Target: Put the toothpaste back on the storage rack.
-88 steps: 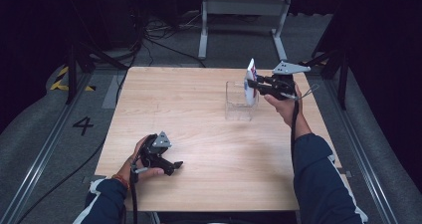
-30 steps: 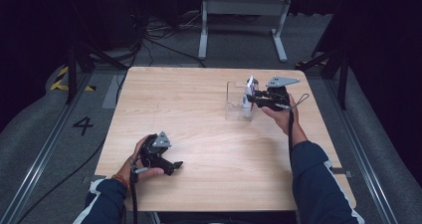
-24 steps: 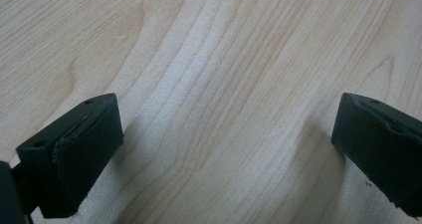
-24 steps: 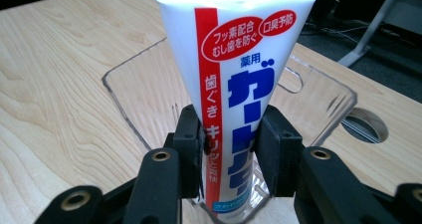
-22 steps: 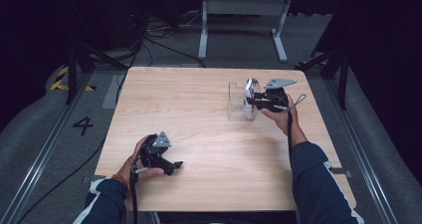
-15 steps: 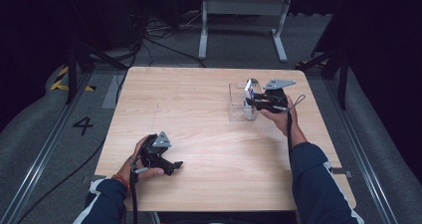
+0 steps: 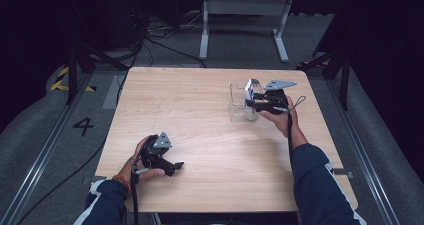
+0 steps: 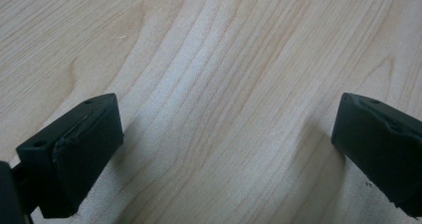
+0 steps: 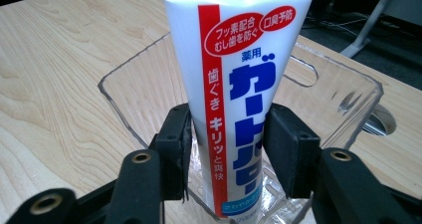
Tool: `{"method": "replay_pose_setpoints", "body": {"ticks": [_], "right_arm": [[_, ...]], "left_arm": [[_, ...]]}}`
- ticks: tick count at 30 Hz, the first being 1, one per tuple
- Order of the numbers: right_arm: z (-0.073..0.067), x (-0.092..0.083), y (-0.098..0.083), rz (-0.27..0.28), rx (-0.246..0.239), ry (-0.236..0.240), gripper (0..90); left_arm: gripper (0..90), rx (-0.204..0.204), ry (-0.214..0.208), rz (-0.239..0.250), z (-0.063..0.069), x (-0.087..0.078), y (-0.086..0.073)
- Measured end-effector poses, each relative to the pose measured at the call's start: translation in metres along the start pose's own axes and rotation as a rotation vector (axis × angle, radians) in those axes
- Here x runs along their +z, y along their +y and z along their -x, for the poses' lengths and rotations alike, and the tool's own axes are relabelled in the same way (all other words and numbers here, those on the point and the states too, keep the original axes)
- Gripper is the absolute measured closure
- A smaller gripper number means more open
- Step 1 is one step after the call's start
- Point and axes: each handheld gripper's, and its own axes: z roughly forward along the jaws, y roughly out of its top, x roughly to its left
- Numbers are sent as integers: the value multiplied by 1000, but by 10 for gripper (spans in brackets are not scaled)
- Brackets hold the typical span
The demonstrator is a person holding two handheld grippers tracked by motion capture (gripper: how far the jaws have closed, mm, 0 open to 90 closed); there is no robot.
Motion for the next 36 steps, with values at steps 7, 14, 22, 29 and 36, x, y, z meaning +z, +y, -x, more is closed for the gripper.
{"method": "replay_pose_setpoints", "body": {"ticks": [7,14,22,29,36], "right_arm": [[-4,0,2,-12,-9,-1,468],[-4,-3,3,2,-3,-10,442],[-4,-8,5,3,0,-20,419],[-6,-19,6,6,-11,-47,399],[-10,-32,7,8,-30,-64,385]], "left_arm": [[2,0,0,0,0,0,0],[2,0,0,0,0,0,0],[2,2,0,-1,0,0,0],[2,-1,0,0,0,0,0],[2,0,0,0,0,0,0]]}}
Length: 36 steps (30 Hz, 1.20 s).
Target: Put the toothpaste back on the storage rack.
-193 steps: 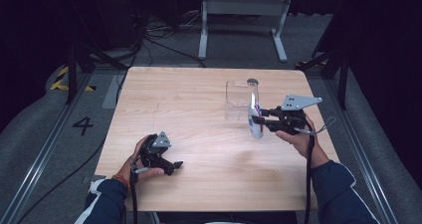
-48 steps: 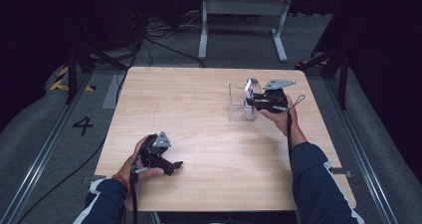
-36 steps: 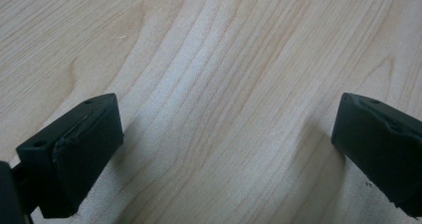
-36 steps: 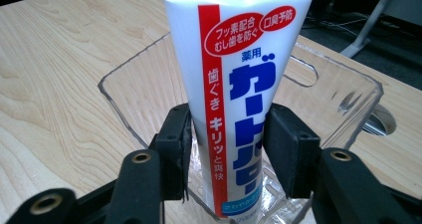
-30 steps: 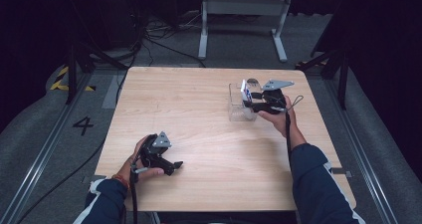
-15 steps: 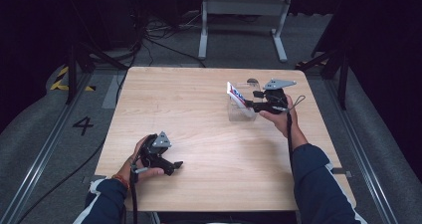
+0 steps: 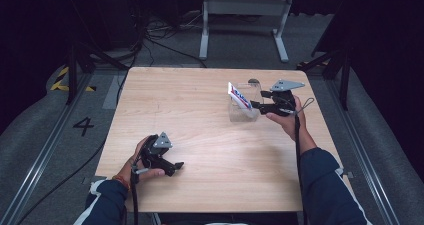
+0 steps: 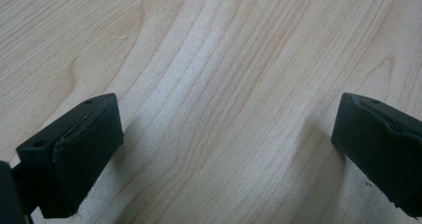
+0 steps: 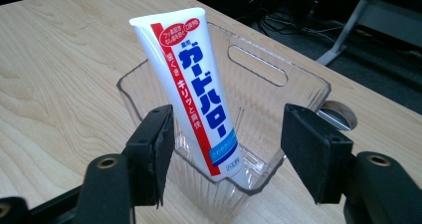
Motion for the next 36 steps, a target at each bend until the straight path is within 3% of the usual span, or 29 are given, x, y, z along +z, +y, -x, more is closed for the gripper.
{"method": "replay_pose_setpoints", "body": {"ticks": [15,36], "right_arm": [[-10,-23,-8,-41,-68,-23,367],[-40,-43,-30,-137,-183,-16,301]], "left_arm": [[2,0,0,3,0,0,0],[2,-4,5,2,0,0,0]]}}
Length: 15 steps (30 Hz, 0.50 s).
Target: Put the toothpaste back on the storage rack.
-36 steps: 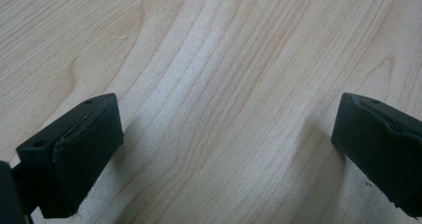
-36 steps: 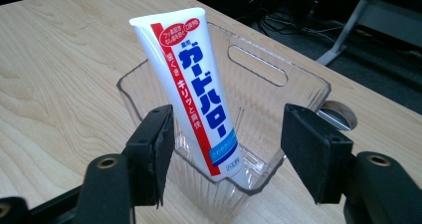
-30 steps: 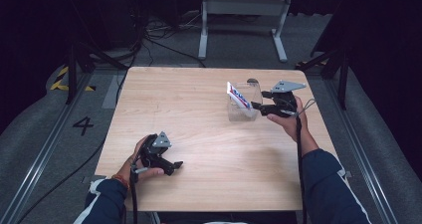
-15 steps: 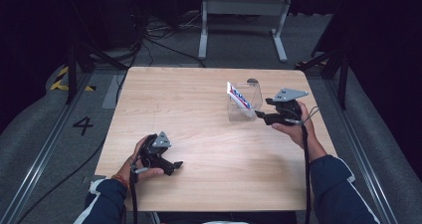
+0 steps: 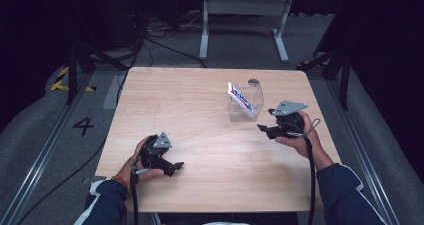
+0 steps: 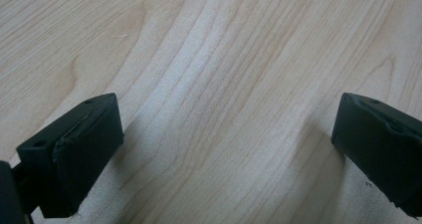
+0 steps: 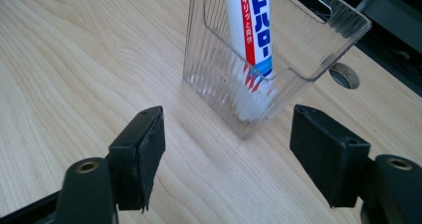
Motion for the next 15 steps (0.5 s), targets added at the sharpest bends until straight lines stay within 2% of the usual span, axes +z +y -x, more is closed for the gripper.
{"method": "replay_pose_setpoints", "body": {"ticks": [7,12,15], "right_arm": [[-10,-13,-18,-17,-7,-14,272],[-10,-22,-30,-20,-4,-40,237],[-11,-26,-38,-29,4,-36,236]], "left_arm": [[2,0,0,0,0,0,0],[2,1,0,-1,0,0,0],[2,-2,1,0,0,0,0]]}}
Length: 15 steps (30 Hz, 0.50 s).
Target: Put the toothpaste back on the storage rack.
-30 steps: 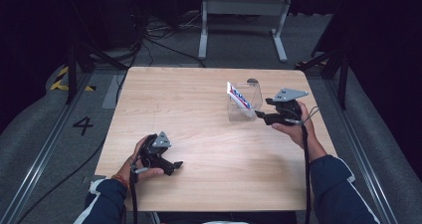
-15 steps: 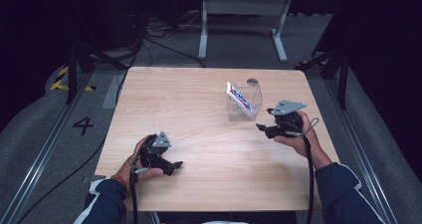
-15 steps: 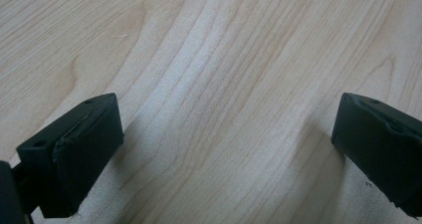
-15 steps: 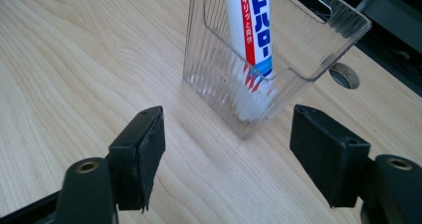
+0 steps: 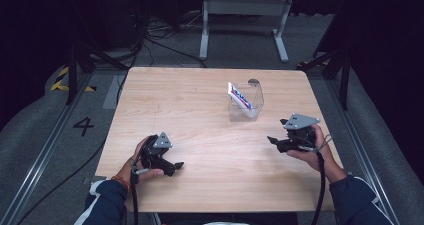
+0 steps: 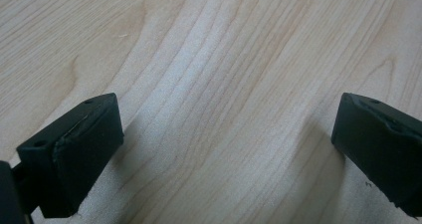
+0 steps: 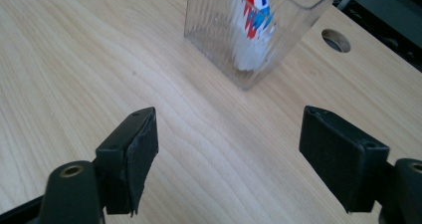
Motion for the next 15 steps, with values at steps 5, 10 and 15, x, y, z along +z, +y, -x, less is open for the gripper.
{"method": "replay_pose_setpoints", "body": {"ticks": [5,10,15], "right_arm": [[-3,-5,-15,3,1,-7,225],[-5,-8,-31,19,6,-7,207],[-3,-9,-51,-13,53,-15,214]], "left_arm": [[2,3,-1,-1,0,0,0],[2,3,0,-2,0,0,0],[2,3,0,-1,0,0,0]]}}
